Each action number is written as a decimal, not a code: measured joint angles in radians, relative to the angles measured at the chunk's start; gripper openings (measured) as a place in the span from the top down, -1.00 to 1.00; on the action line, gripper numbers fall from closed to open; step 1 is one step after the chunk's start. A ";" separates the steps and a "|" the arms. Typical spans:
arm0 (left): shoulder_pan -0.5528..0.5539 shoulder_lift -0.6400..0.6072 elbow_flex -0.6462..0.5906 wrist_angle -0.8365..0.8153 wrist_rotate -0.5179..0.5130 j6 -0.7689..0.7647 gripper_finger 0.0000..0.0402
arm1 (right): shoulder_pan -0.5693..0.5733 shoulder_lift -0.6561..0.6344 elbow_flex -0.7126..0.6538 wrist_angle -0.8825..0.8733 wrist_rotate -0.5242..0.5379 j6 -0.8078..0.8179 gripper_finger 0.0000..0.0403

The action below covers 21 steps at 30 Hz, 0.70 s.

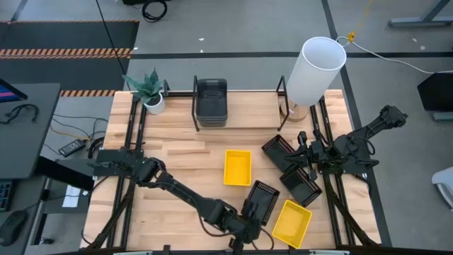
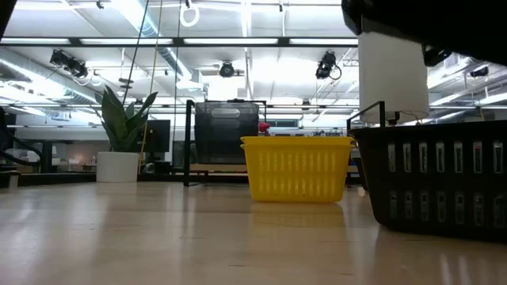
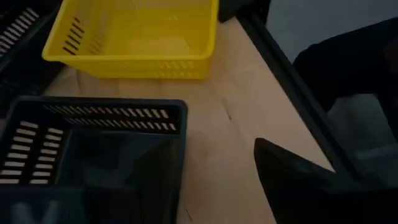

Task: Stack baskets on shelf by color
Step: Stack the middle black basket on top of the top black basket

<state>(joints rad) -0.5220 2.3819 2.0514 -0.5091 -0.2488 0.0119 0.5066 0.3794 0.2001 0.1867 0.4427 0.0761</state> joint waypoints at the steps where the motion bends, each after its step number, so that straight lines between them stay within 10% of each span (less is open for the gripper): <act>1: 0.002 0.003 0.000 -0.001 -0.004 -0.002 -0.13 | 0.000 0.000 0.000 0.000 0.000 0.000 0.89; 21: 0.030 0.006 -0.018 -0.032 -0.039 0.021 0.27 | 0.000 0.000 0.000 0.000 0.000 0.000 0.89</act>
<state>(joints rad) -0.4919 2.3875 2.0335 -0.5414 -0.2880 0.0329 0.5064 0.3794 0.2001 0.1864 0.4427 0.0761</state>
